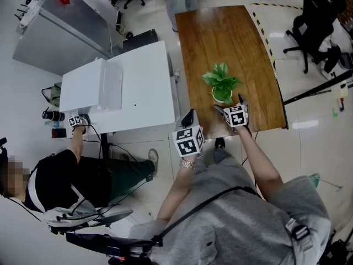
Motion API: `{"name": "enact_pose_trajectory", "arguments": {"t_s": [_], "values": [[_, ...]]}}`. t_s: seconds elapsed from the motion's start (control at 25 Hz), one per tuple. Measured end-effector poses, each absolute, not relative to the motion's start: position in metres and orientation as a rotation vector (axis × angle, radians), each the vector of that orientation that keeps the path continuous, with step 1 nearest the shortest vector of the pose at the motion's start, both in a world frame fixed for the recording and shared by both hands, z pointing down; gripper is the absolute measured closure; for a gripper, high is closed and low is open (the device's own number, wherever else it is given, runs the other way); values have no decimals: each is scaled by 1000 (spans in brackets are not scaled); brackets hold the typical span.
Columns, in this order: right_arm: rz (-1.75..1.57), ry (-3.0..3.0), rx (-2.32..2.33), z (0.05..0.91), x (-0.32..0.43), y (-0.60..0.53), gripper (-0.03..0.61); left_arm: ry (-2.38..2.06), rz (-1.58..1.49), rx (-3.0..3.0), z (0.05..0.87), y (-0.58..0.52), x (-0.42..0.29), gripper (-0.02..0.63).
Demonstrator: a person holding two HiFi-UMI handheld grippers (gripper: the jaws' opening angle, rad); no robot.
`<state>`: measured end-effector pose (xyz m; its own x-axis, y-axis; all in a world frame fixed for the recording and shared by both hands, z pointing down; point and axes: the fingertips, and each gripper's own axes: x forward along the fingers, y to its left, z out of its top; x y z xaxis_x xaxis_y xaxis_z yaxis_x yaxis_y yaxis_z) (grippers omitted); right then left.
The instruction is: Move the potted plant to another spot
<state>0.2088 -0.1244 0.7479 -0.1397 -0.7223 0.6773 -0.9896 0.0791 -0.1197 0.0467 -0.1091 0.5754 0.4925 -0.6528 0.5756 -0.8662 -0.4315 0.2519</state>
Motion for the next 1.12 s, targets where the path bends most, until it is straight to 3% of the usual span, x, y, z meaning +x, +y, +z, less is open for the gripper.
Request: {"name": "enact_pose_trajectory", "arguments": {"t_s": [0.32, 0.76, 1.12], "values": [[797, -1710, 1532, 831, 212, -179, -6, -1285, 545, 2143, 587, -154, 10, 591], [701, -1798, 1479, 815, 189, -189, 32, -1358, 479, 2098, 585, -181, -23, 592], [559, -2079, 1116, 772, -8, -269, 32, -1494, 449, 1955, 587, -172, -105, 591]]}}
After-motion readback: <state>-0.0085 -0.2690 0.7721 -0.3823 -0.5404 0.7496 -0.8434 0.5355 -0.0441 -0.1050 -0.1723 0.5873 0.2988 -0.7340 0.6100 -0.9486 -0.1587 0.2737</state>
